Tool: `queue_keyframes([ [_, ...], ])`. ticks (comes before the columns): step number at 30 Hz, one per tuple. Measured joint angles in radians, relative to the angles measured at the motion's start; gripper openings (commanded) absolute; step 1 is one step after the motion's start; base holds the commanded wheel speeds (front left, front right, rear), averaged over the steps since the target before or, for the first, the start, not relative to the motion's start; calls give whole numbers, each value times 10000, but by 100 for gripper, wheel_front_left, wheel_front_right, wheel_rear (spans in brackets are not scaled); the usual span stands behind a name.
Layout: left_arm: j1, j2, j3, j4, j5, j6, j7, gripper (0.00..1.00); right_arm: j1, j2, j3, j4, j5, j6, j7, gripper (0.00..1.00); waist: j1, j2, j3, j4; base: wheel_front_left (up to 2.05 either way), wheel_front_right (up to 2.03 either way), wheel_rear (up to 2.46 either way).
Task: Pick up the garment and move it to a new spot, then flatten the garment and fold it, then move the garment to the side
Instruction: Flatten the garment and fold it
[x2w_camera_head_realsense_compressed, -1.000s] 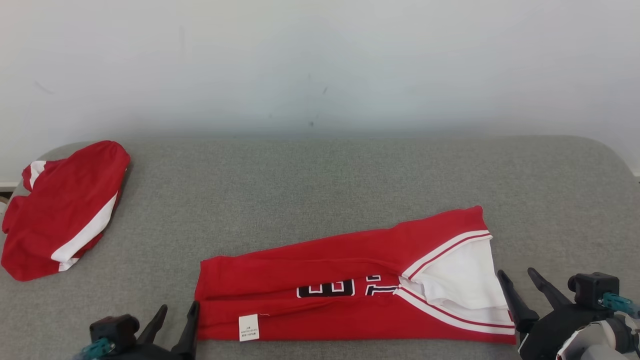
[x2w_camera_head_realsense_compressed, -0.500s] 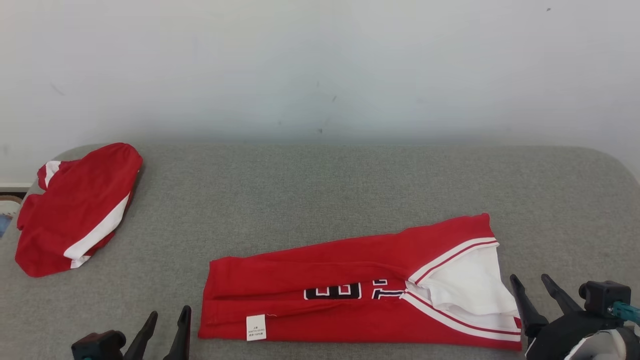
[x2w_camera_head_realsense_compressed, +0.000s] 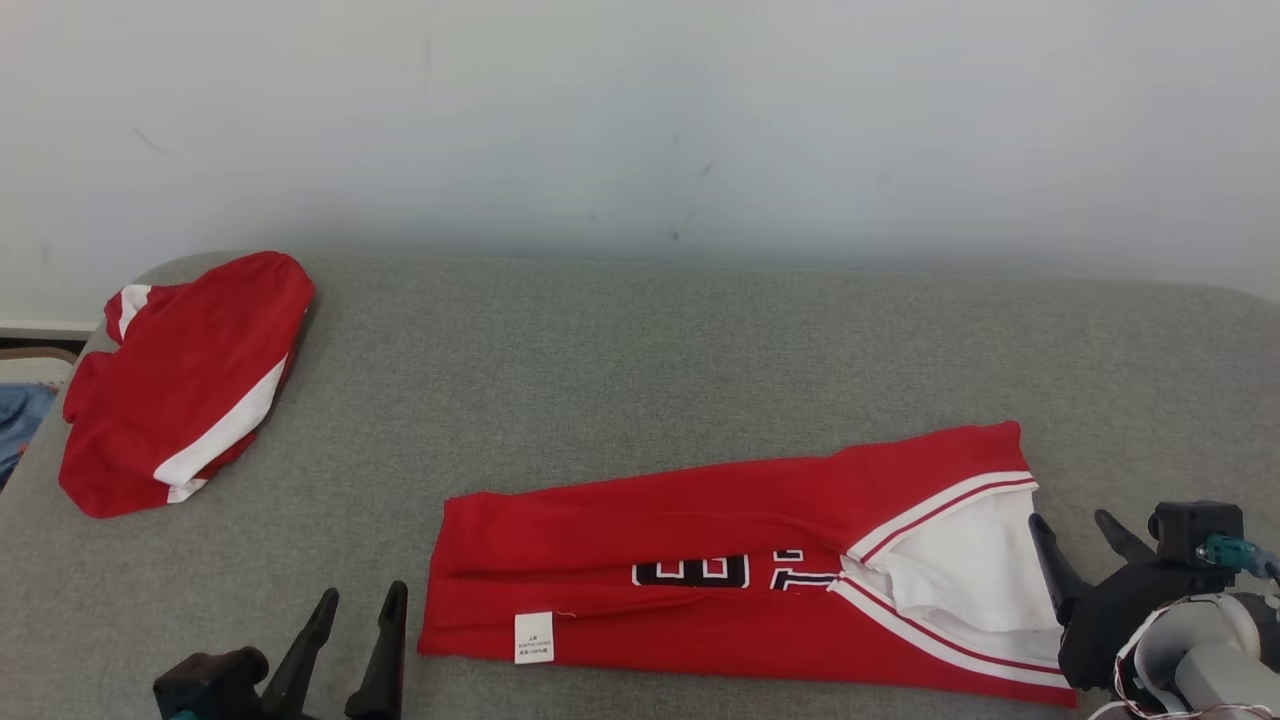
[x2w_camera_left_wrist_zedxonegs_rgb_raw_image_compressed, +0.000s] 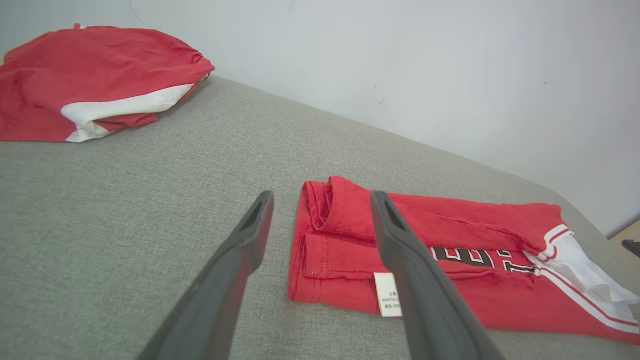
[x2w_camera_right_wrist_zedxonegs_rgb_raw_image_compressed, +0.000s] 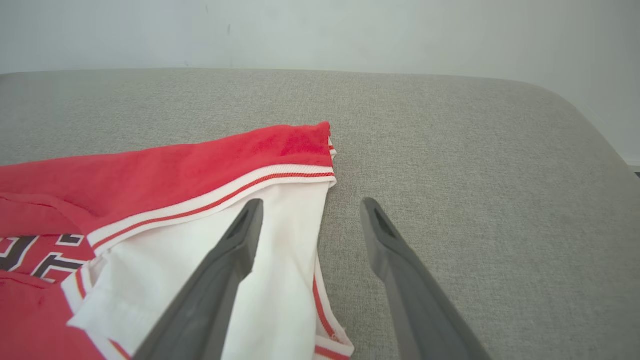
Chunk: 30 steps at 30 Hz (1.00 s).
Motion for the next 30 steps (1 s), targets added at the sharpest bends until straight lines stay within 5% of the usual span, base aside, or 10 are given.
queue_keyframes([
  [13, -40, -180, 270, -393, 284, 10, 0, 100, -756, 374, 301, 1756, 86, -92, 1689, 100, 0, 0, 640, 687, 0, 0, 0],
  [15, -37, -180, 324, -416, 284, 10, 0, 100, -817, 399, 334, 1818, 86, -90, 1824, 83, 0, 0, 691, 717, 0, 0, 0],
  [16, -34, -180, 382, -439, 288, 10, 0, 100, -907, 382, 395, 1845, 84, -73, 1958, 51, 0, 0, 742, 738, 0, 0, 0],
  [17, -34, -178, 441, -454, 295, 10, 0, 100, -1017, 382, 393, 1885, 84, -59, 2069, 34, 0, -1, 791, 753, 0, 0, 0],
  [18, -33, -180, 493, -462, 299, 10, 0, 100, -1104, 387, 395, 1914, 86, 6, 2161, 0, 0, 0, 836, 761, 0, 0, 0],
  [30, -98, -393, 794, -462, 477, 10, 0, 100, -1718, 500, 435, 2274, 257, 376, 2619, 0, 0, 0, 1067, 607, 0, 0, 0],
])
